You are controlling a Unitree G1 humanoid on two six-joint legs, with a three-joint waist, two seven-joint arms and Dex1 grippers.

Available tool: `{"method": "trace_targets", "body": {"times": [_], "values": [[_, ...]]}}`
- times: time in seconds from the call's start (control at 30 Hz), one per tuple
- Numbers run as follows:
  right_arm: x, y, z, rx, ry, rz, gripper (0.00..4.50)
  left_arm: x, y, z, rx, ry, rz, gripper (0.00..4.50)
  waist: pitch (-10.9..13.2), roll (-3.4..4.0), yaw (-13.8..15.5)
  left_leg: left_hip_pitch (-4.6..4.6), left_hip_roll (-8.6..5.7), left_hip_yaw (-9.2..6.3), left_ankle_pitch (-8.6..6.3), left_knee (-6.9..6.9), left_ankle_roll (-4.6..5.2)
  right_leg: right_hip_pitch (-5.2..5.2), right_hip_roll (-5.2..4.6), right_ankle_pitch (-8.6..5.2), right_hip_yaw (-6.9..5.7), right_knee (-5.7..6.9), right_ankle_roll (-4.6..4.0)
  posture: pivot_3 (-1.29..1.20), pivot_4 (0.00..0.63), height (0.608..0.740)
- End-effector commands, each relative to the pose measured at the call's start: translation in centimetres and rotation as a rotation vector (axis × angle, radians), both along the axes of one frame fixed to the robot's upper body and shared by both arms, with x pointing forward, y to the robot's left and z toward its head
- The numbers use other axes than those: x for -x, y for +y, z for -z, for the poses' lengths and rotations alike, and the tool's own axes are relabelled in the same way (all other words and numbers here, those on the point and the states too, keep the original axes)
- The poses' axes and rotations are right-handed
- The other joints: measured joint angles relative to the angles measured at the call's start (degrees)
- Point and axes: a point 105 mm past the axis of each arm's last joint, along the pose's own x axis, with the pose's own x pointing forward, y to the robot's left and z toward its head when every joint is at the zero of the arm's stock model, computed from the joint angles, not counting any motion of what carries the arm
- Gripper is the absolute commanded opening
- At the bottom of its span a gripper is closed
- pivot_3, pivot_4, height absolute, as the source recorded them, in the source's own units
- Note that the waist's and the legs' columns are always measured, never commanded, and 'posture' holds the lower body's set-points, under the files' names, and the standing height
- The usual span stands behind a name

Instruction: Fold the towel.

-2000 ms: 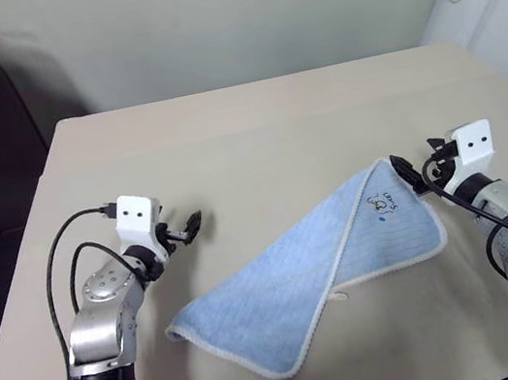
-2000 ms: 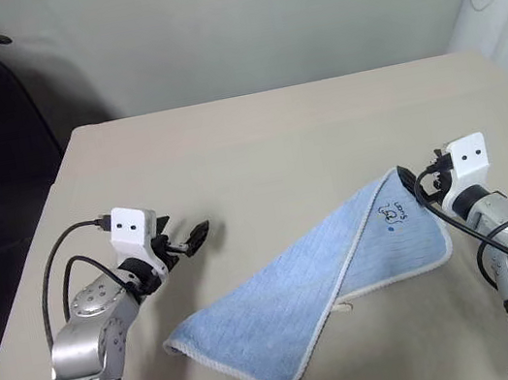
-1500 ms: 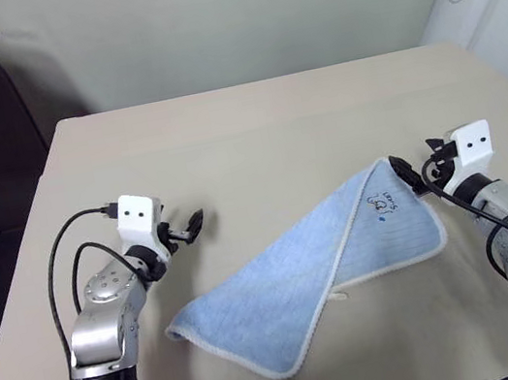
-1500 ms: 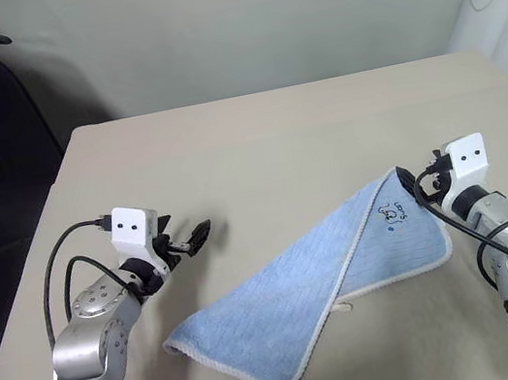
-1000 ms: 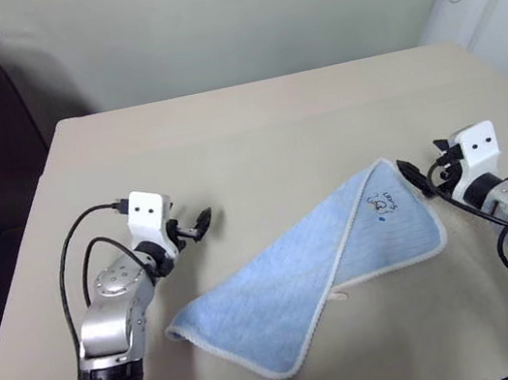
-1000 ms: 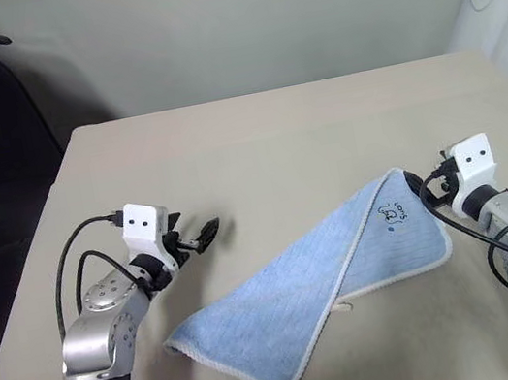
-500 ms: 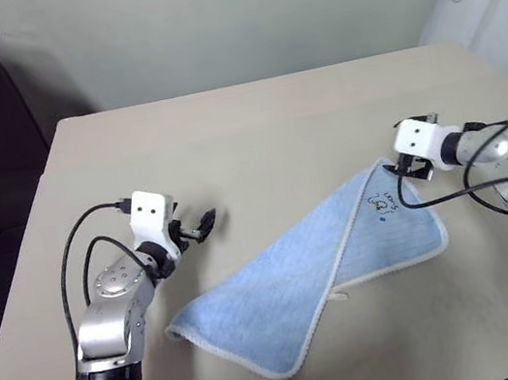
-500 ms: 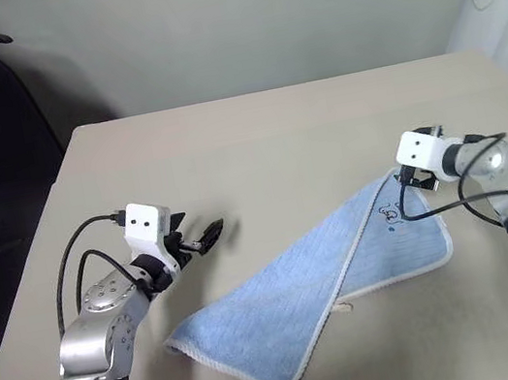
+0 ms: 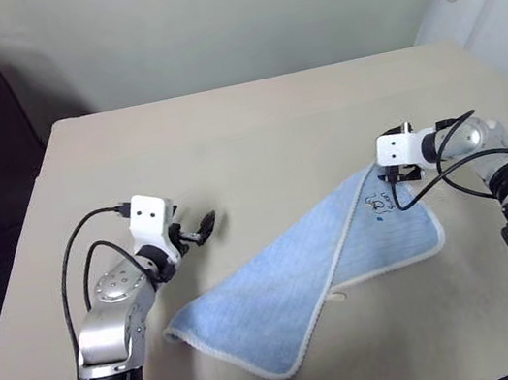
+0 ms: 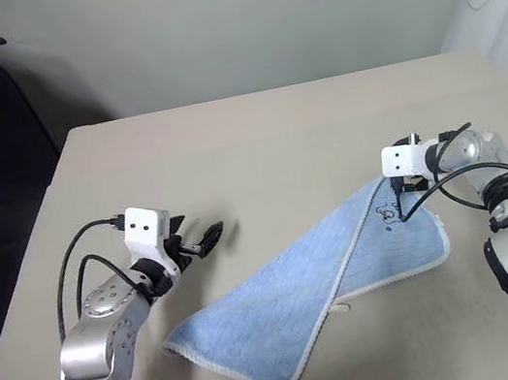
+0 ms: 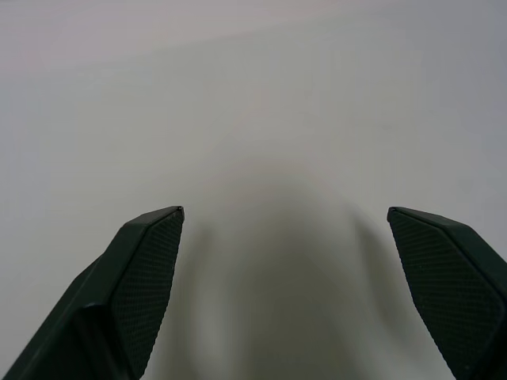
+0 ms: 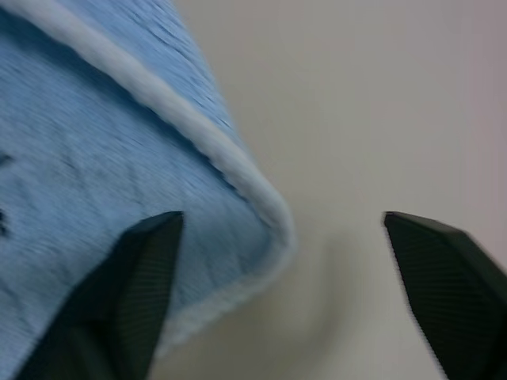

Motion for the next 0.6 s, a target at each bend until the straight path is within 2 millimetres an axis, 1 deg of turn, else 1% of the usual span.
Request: {"method": "trace_targets", "body": {"times": [0.03, 0.13, 0.2, 0.27, 0.3, 0.37, 0.53, 0.6], "values": [[0.1, 0.8, -0.3, 0.001, 0.013, -0.049, 2.83, 1.0, 0.2, -1.6, -0.053, -0.051, 0.053, 4.50, 0.00, 0.00, -0.13, 0.01, 0.01, 0.00, 0.00, -0.02, 0.00, -0.01, 0.00, 0.00, 0.00, -0.01, -0.02, 0.00, 0.150, 0.735], [0.4, 1.0, 0.2, -0.003, 0.029, -0.068, 1.71, 1.7, 0.7, -1.7, -0.107, -0.035, 0.102, 4.50, 0.00, 0.00, -0.14, 0.02, 0.05, 0.01, -0.01, -0.15, -0.03, -0.05, 0.01, -0.02, 0.00, 0.00, -0.10, 0.00, 0.150, 0.735], [0.7, 1.0, 0.6, -0.003, 0.038, -0.080, 1.07, 2.0, 1.2, -2.0, -0.136, -0.026, 0.137, 4.50, 0.00, 0.00, -0.13, 0.02, 0.06, 0.01, -0.01, -0.21, -0.04, -0.10, 0.02, -0.03, -0.01, 0.01, -0.16, 0.00, 0.150, 0.735], [0.8, 1.2, 0.8, -0.008, 0.044, -0.091, 0.30, 2.3, 1.6, -2.4, -0.165, -0.021, 0.167, 4.50, 0.00, 0.00, -0.13, 0.01, 0.08, 0.00, 0.00, -0.25, -0.05, -0.13, 0.02, -0.05, -0.03, 0.02, -0.20, 0.00, 0.150, 0.735], [0.9, 1.2, 1.0, -0.010, 0.046, -0.096, 0.05, 2.3, 1.8, -2.6, -0.181, -0.017, 0.178, 4.50, 0.00, 0.00, -0.13, 0.01, 0.09, 0.00, 0.00, -0.26, -0.06, -0.14, 0.02, -0.05, -0.03, 0.02, -0.21, 0.00, 0.150, 0.735], [1.0, 1.2, 1.2, -0.006, 0.038, -0.101, 0.05, 2.3, 1.9, -2.7, -0.207, -0.009, 0.207, 4.50, 0.00, 0.01, -0.14, 0.01, 0.10, 0.00, 0.00, -0.28, -0.06, -0.14, 0.02, -0.07, -0.04, 0.02, -0.25, 0.00, 0.150, 0.735], [0.7, 0.5, 0.7, 0.017, -0.025, -0.084, 0.05, 3.2, 0.5, -3.0, -0.259, 0.005, 0.341, 4.50, -0.01, 0.01, -0.15, 0.01, 0.11, -0.01, -0.01, -0.28, -0.08, -0.16, 0.02, -0.22, -0.04, 0.02, -0.58, 0.00, 0.150, 0.735], [0.8, 0.4, 0.1, 0.002, -0.044, -0.092, 0.05, 4.6, -0.4, -3.1, -0.275, 0.037, 0.468, 4.50, 0.00, 0.01, -0.15, 0.01, 0.12, -0.01, -0.01, -0.29, -0.08, -0.17, 0.02, -0.22, -0.04, 0.03, -0.58, 0.00, 0.150, 0.735]]}}
